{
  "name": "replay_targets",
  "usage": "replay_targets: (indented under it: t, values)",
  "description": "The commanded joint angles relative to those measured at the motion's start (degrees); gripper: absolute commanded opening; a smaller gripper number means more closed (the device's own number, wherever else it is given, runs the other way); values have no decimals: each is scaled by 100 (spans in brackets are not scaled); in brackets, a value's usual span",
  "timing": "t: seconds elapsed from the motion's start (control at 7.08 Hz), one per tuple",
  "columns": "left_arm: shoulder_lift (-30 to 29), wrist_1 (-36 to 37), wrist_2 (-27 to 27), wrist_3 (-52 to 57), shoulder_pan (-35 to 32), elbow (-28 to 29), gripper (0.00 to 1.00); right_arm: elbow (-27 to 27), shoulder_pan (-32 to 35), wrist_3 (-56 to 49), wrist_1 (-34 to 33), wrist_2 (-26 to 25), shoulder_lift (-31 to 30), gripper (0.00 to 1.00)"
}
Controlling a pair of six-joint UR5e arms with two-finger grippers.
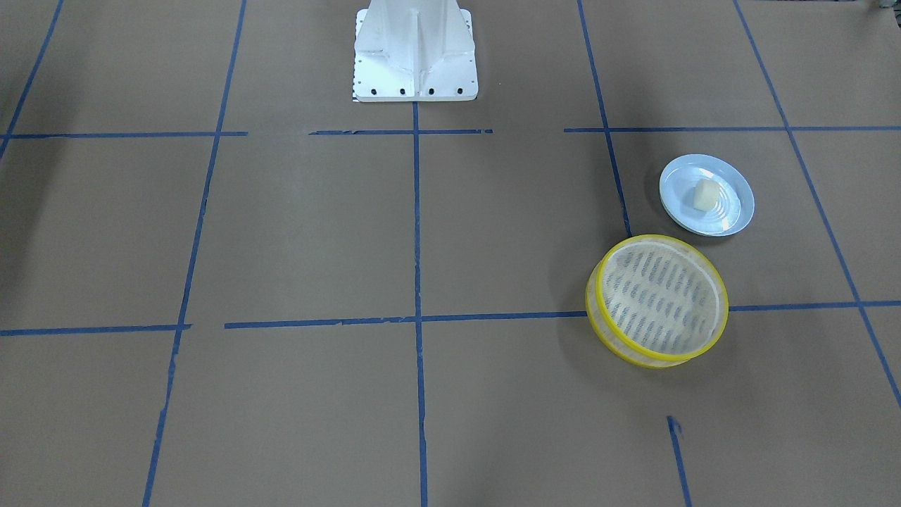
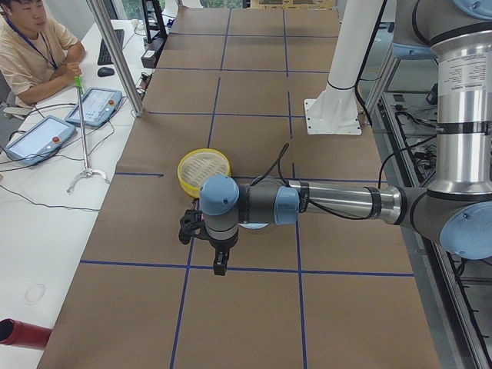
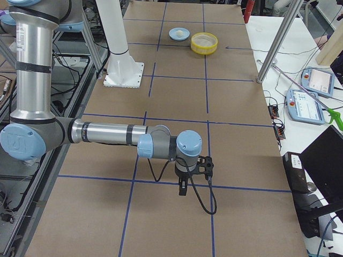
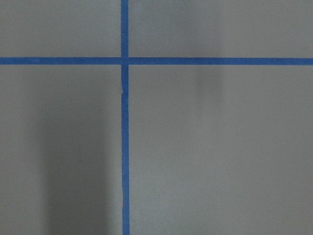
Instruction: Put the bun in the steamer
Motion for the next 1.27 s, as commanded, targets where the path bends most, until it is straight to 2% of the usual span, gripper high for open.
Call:
replay_targets:
  t: [0.0,0.28,0.42,0.57,0.71,0.99,1.13]
  values:
    - [-60,-10,-7,-18,17,71,100,0,0,0,0,0,0,100]
    - [-26,-45,-16,-1,17,115,100,0,0,0,0,0,0,100]
    - [-52,-281,-234,-18,209,133,100,0,0,0,0,0,0,100]
    - [-61,-648,-567,-18,576,177,100,0,0,0,0,0,0,100]
    - [-61,-1322,-561,-288,954,168,100,0,0,0,0,0,0,100]
    - [-79,-2736,-465,-2109,2006,81,100,0,0,0,0,0,0,100]
    - [-96,-3031,-430,-2910,2352,19,100,0,0,0,0,0,0,100]
